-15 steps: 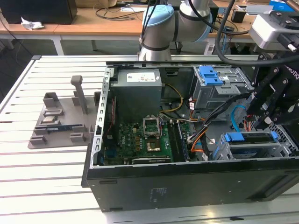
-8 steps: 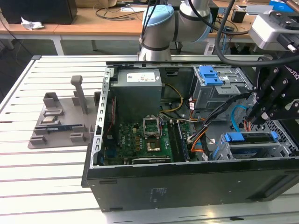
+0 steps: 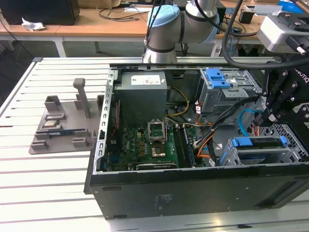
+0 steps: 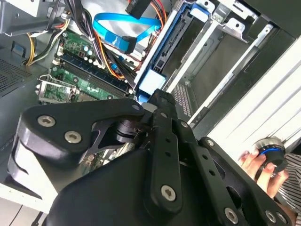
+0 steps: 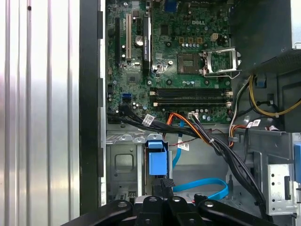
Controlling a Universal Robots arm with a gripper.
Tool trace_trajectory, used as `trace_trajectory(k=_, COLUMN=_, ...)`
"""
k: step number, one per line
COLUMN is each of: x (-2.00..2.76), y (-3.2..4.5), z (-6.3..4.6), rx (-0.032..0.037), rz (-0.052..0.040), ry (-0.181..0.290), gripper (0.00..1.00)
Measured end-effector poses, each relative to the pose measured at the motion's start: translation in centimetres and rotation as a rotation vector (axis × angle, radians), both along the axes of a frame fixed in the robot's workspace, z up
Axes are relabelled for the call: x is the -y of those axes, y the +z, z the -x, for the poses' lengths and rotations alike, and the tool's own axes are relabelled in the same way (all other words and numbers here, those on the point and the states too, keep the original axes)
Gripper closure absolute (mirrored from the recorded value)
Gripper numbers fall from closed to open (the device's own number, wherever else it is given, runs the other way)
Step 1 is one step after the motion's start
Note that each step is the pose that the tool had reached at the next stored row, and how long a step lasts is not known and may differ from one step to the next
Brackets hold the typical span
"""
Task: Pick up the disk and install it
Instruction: 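Insert the disk into the insertion slot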
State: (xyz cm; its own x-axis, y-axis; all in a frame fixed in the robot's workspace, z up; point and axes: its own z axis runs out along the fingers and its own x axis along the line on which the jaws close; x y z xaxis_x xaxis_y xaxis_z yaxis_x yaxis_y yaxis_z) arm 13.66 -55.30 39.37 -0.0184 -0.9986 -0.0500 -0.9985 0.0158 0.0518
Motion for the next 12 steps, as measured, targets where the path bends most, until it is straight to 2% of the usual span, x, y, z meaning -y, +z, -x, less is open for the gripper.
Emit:
trace_trajectory(k=2, x=-0.22, y=-0.1, z=-0.5, rx=-0.001, rz=0.0005, ry=0.0, gripper=0.89)
trace_trajectory(k=6, x=-0.78, y=-1.1, z=-2.1, rx=-0.007, rz=0.0007, ry=0.0, gripper=0.89)
trace_trajectory(k=10, x=-1.03, y=-1.58, z=-3.3, rx=-0.0097, rz=0.0008, ry=0.0, gripper=0.89)
trace_trajectory(k=12, x=-1.1, y=-1.72, z=-3.5, rx=-0.0098, rz=0.0015, ry=0.0, gripper=0.89)
